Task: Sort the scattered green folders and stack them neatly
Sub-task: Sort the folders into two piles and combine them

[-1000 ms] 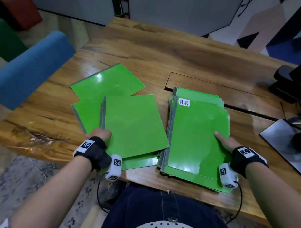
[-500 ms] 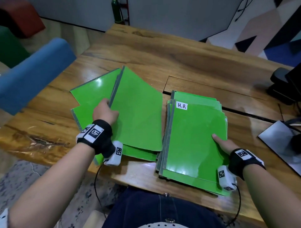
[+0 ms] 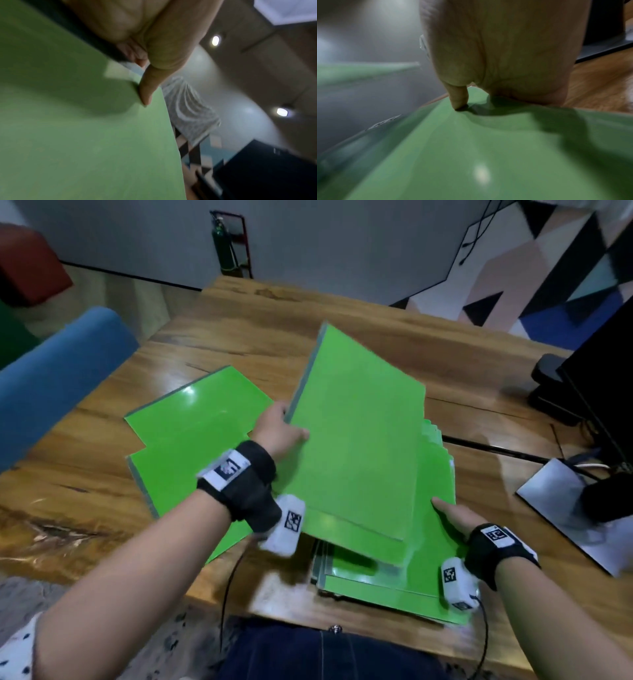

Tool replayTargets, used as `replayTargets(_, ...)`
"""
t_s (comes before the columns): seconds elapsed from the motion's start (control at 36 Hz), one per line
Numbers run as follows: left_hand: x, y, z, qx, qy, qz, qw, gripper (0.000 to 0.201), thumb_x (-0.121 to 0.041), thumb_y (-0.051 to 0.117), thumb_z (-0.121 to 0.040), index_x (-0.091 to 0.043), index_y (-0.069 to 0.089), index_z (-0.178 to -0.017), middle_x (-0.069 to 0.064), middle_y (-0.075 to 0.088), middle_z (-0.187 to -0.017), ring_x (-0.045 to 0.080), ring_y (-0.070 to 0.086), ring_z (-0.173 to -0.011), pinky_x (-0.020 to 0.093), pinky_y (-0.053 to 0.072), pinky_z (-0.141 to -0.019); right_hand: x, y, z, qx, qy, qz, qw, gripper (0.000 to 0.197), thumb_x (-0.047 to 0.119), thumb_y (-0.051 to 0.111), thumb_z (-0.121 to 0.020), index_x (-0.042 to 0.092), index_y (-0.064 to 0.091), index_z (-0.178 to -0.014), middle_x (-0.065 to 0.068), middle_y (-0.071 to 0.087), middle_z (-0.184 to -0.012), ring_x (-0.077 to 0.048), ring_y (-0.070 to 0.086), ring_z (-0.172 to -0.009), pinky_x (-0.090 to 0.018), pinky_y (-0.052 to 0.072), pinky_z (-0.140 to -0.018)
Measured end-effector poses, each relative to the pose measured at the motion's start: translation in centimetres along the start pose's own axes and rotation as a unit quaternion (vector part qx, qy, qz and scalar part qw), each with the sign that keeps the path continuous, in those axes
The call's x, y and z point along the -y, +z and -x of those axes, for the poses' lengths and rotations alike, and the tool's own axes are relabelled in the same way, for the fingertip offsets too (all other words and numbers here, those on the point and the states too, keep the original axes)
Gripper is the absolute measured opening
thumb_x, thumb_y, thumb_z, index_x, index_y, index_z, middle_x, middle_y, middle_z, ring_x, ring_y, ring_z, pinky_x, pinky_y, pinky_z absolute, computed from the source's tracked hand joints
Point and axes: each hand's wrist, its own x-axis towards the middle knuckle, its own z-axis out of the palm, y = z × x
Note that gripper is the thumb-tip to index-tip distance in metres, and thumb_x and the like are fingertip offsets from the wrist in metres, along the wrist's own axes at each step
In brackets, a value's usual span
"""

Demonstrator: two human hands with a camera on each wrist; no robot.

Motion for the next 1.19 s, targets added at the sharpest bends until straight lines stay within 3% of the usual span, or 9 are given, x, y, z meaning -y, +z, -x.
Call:
replayTargets(0.19, 5.4, 4.4, 1.1, 0.082, -0.095, -0.087, 0.988, 0.046, -0.008, 0.047, -0.096, -0.005, 0.028, -0.138, 0.018, 0.045, -0.136, 0.033, 0.050, -0.119, 0.039, 0.043, -0.095, 1.0, 0.4, 1.7, -0.008, 0.015, -0.002, 1.000, 0.073, 0.053, 0.046, -0.092, -0.001, 0.036, -0.142, -0.018, 0.043, -0.144, -0.033, 0.046, -0.128, -0.044, 0.034, -0.110)
replayTargets(0.44, 9.5, 3.6, 2.2, 0.118, -0.124, -0.108, 0.979, 0.053, -0.010, 0.048, -0.096, -0.007, 0.018, -0.140, 0.014, 0.048, -0.116, 0.024, 0.055, -0.085, 0.037, 0.049, -0.076, 1.4, 0.5, 2.7, -0.008, 0.021, -0.021, 1.000, 0.070, 0.048, 0.044, -0.094, 0.000, 0.032, -0.144, -0.018, 0.038, -0.147, -0.033, 0.041, -0.132, -0.046, 0.031, -0.112)
replayTargets(0.56, 9.5, 5.3, 3.0, 0.133, -0.114, -0.106, 0.979, 0.060, -0.010, 0.048, -0.096, -0.011, 0.014, -0.145, 0.020, 0.040, -0.143, 0.034, 0.052, -0.117, 0.037, 0.044, -0.093, 1.2, 0.5, 2.6, -0.004, 0.017, -0.034, 0.999, 0.074, 0.052, 0.044, -0.092, 0.003, 0.031, -0.145, -0.017, 0.037, -0.148, -0.032, 0.042, -0.132, -0.045, 0.031, -0.112)
replayTargets(0.67, 8.3, 7.2, 3.9, 0.175, -0.117, -0.126, 0.969, 0.062, -0.013, 0.047, -0.097, -0.011, 0.009, -0.147, 0.021, 0.040, -0.144, 0.033, 0.050, -0.122, 0.038, 0.042, -0.098, -0.5, -0.1, -0.4, 0.012, -0.002, -0.046, 0.999, 0.109, 0.084, 0.043, -0.069, 0.012, 0.028, -0.148, -0.012, 0.033, -0.152, -0.031, 0.039, -0.135, -0.049, 0.029, -0.112)
replayTargets(0.72, 7.8, 8.1, 4.4, 0.194, -0.111, -0.149, 0.963, 0.059, -0.016, 0.046, -0.098, -0.010, 0.012, -0.146, 0.015, 0.050, -0.131, 0.025, 0.058, -0.102, 0.031, 0.049, -0.082, -0.2, 0.2, 0.5, 0.020, 0.004, -0.056, 0.998, 0.125, 0.095, 0.041, -0.053, 0.016, 0.027, -0.149, -0.011, 0.031, -0.153, -0.031, 0.038, -0.136, -0.050, 0.028, -0.112)
replayTargets(0.78, 7.2, 9.0, 5.1, 0.206, -0.104, -0.178, 0.957, 0.059, -0.018, 0.044, -0.099, -0.010, 0.010, -0.147, 0.014, 0.051, -0.126, 0.020, 0.055, -0.092, 0.026, 0.047, -0.072, 0.7, 0.5, 2.4, 0.016, -0.003, -0.054, 0.998, 0.118, 0.091, 0.039, -0.061, 0.016, 0.022, -0.150, -0.012, 0.023, -0.156, -0.032, 0.030, -0.140, -0.051, 0.023, -0.113)
replayTargets(0.97, 6.8, 10.9, 4.0, 0.270, -0.146, -0.159, 0.938, 0.086, -0.048, 0.041, -0.095, -0.017, -0.018, -0.150, 0.014, 0.014, -0.158, 0.033, 0.040, -0.133, 0.036, 0.037, -0.104, 1.9, 1.0, 3.7, -0.014, 0.013, -0.028, 0.999, 0.144, 0.085, 0.065, -0.035, 0.011, 0.019, -0.150, -0.015, 0.025, -0.154, -0.035, 0.034, -0.137, -0.052, 0.030, -0.108)
replayTargets(1.08, 7.4, 10.3, 2.6, 0.246, -0.143, -0.125, 0.950, 0.088, -0.054, 0.044, -0.092, -0.017, -0.010, -0.151, 0.010, 0.014, -0.158, 0.031, 0.032, -0.139, 0.039, 0.032, -0.109, 2.8, 2.2, 4.0, -0.035, 0.025, -0.033, 0.999, 0.119, 0.065, 0.073, -0.062, 0.004, 0.018, -0.149, -0.018, 0.026, -0.153, -0.036, 0.035, -0.136, -0.050, 0.032, -0.107)
replayTargets(1.19, 8.3, 8.6, 0.5, 0.226, -0.147, -0.075, 0.960, 0.089, -0.058, 0.044, -0.090, -0.016, -0.002, -0.152, 0.010, 0.014, -0.158, 0.031, 0.028, -0.141, 0.045, 0.027, -0.114, 4.8, 4.2, 4.4, -0.038, 0.016, -0.046, 0.998, 0.108, 0.058, 0.070, -0.072, 0.003, 0.018, -0.148, -0.018, 0.026, -0.153, -0.036, 0.034, -0.136, -0.048, 0.032, -0.107)
